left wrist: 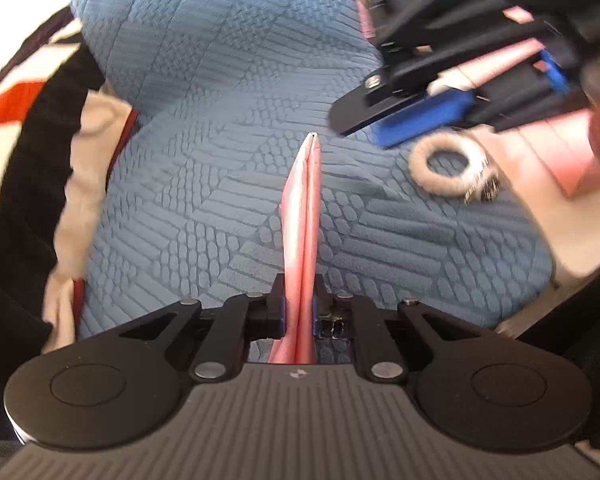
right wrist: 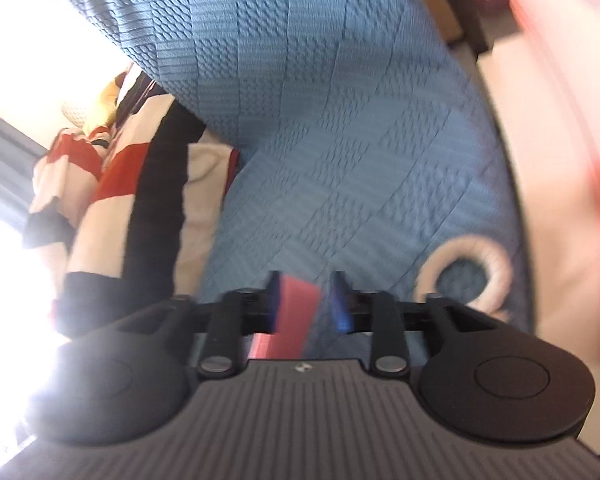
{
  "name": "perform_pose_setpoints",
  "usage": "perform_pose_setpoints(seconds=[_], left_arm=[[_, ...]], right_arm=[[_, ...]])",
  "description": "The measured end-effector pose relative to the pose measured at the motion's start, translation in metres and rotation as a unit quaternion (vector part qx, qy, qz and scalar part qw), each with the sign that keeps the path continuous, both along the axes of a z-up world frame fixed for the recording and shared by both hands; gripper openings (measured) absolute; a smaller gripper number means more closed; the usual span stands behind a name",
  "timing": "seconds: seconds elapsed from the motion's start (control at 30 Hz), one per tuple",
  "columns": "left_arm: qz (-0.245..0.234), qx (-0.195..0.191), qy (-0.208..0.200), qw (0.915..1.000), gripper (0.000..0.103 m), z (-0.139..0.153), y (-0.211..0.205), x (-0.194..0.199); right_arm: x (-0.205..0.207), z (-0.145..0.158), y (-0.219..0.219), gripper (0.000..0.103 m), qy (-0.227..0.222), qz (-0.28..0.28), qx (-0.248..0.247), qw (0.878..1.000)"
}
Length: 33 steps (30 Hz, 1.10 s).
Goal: Organize objects
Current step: 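Grasp the white fluffy hair tie on the cushion with the right gripper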
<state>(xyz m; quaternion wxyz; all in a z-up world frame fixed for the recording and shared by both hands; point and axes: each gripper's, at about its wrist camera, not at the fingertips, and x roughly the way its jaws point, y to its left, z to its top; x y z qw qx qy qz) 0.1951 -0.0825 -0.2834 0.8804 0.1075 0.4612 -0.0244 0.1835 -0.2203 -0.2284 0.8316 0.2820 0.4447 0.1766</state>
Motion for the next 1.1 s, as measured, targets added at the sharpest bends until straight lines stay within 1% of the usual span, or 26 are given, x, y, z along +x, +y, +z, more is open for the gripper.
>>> perform_pose_setpoints(seconds=[0.13,0.3,0.4,0.53,0.63,0.73,0.8,0.93,1.07,1.1], left_arm=[[0.029,-0.065,0.003,0.9975,0.013,0.01,0.015,0.005],[0.051,-0.138,0.002,0.9891,0.013,0.023,0.032,0.011],[0.052,-0.163,0.003,0.9853,0.013,0.025,0.037,0.015],[0.06,-0.197,0.014,0.9784,0.013,0.025,0.046,0.021],[0.065,-0.204,0.011,0.9768,0.013,0.028,0.049,0.022],[0.071,-0.217,0.014,0.9734,0.013,0.028,0.051,0.023],[0.071,-0.215,0.011,0.974,0.013,0.029,0.051,0.023],[0.07,-0.214,0.01,0.9742,0.013,0.03,0.05,0.022],[0.07,-0.214,0.008,0.9744,0.013,0.03,0.049,0.021],[0.069,-0.214,0.007,0.9743,0.013,0.03,0.049,0.021]], right_arm=[[-0.005,0.005,-0.006,0.044,-0.02,-0.025,-0.06,0.998],[-0.007,0.004,-0.014,0.044,-0.027,-0.068,-0.138,0.988],[-0.005,-0.001,-0.013,0.044,-0.025,-0.079,-0.174,0.981],[-0.002,-0.006,-0.006,0.041,-0.024,-0.083,-0.23,0.969],[0.001,-0.013,-0.002,0.041,-0.008,-0.082,-0.262,0.962],[0.002,-0.02,0.0,0.039,0.006,-0.072,-0.271,0.96],[0.002,-0.023,0.002,0.039,0.012,-0.065,-0.28,0.958],[0.004,-0.03,0.005,0.033,0.027,-0.064,-0.305,0.95],[0.006,-0.032,0.001,0.029,0.028,-0.07,-0.296,0.952],[0.006,-0.032,0.0,0.022,0.028,-0.071,-0.289,0.954]])
